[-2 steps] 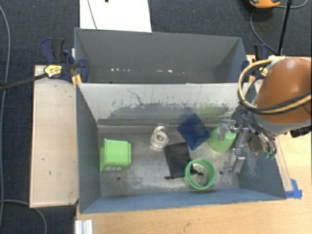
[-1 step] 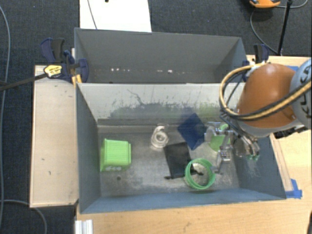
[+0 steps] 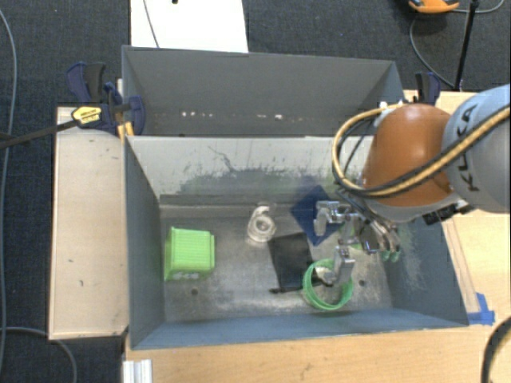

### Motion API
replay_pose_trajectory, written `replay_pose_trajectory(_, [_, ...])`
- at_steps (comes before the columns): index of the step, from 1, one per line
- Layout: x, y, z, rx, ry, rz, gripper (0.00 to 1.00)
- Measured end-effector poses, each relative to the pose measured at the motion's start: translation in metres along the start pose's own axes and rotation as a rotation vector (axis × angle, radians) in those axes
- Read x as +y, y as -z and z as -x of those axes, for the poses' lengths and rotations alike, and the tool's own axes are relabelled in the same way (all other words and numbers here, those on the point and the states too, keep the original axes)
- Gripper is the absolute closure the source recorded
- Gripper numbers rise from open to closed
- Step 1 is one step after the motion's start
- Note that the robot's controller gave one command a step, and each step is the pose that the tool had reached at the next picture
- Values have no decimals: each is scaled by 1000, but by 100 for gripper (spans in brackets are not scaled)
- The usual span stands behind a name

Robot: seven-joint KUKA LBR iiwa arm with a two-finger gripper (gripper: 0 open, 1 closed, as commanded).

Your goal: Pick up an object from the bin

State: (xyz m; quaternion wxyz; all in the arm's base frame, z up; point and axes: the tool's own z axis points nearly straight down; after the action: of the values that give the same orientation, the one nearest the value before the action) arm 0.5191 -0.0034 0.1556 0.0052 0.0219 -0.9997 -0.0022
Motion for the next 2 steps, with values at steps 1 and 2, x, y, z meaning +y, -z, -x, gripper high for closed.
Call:
replay_pose_trajectory(1, [9, 30, 22, -22, 19, -8, 0])
replay_pose_trajectory(2, [10, -9, 18, -20, 149, -3, 0])
